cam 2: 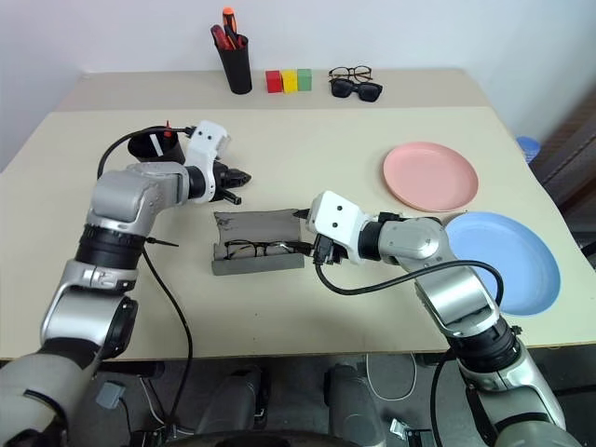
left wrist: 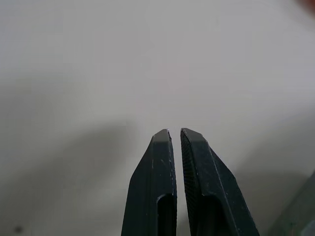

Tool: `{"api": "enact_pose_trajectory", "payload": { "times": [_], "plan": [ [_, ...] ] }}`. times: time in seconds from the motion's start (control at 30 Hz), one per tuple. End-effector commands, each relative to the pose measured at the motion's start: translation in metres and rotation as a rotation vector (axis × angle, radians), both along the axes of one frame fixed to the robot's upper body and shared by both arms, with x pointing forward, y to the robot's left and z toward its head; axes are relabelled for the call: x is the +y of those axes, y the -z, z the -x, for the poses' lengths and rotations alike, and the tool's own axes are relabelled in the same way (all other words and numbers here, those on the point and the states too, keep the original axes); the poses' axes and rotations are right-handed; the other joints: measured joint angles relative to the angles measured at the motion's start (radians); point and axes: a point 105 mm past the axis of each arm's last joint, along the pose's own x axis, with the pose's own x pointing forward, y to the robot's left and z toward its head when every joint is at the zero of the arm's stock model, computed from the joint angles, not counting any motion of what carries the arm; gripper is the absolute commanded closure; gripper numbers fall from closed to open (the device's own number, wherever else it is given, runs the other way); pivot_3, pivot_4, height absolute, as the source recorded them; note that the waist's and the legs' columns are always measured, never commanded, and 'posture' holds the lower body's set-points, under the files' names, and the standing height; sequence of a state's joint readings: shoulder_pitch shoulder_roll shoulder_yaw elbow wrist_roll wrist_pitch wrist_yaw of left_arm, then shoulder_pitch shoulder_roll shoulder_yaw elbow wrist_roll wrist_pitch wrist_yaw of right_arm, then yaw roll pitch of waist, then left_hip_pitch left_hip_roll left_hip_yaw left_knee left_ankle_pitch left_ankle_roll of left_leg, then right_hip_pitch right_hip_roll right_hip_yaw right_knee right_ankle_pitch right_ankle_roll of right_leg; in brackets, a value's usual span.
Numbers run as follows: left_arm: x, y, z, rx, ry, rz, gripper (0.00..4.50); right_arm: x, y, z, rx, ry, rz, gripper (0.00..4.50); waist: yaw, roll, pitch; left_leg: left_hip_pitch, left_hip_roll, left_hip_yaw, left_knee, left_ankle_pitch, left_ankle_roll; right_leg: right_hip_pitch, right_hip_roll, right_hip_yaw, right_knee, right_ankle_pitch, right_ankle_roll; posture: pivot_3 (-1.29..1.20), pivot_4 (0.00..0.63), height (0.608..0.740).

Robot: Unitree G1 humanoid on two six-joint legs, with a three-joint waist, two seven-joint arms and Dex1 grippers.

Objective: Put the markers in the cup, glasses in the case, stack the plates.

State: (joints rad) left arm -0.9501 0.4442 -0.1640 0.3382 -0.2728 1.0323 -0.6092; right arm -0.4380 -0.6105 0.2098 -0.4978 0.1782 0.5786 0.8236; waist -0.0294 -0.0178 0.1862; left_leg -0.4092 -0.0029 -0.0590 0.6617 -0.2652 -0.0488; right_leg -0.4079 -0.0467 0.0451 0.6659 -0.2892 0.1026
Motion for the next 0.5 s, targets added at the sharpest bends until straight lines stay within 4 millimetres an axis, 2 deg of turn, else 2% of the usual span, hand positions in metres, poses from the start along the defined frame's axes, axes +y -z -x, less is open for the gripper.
{"api": "enact_pose_trajectory", "payload": {
  "times": [0.03, 0.23, 0.5],
  "plan": [
    [-0.005, 0.002, 0.006, 0.054, 0.071, -0.007, 4.21, -0.007, -0.015, 0.003, -0.065, 0.033, -0.017, 2.08, 0.000, 0.000, 0.000, 0.000, 0.000, 0.000, 0.000, 0.000, 0.000, 0.000, 0.000, 0.000, 0.000, 0.000, 0.000, 0.00, 0.150, 0.740],
    [-0.006, 0.005, 0.028, 0.061, 0.197, -0.033, 4.21, -0.014, -0.015, -0.002, -0.075, 0.081, -0.009, 2.08, 0.003, 0.000, 0.000, 0.000, 0.000, 0.000, 0.000, 0.000, 0.000, 0.000, 0.000, 0.000, 0.000, 0.000, 0.000, 0.00, 0.150, 0.740],
    [0.000, -0.001, 0.061, -0.008, 0.255, -0.087, 4.21, -0.017, -0.013, -0.011, -0.081, 0.104, 0.010, 2.08, 0.014, 0.000, 0.000, 0.000, 0.000, 0.000, 0.000, 0.000, 0.000, 0.000, -0.001, 0.001, -0.001, 0.000, 0.000, 0.00, 0.150, 0.740]
  ]
}}
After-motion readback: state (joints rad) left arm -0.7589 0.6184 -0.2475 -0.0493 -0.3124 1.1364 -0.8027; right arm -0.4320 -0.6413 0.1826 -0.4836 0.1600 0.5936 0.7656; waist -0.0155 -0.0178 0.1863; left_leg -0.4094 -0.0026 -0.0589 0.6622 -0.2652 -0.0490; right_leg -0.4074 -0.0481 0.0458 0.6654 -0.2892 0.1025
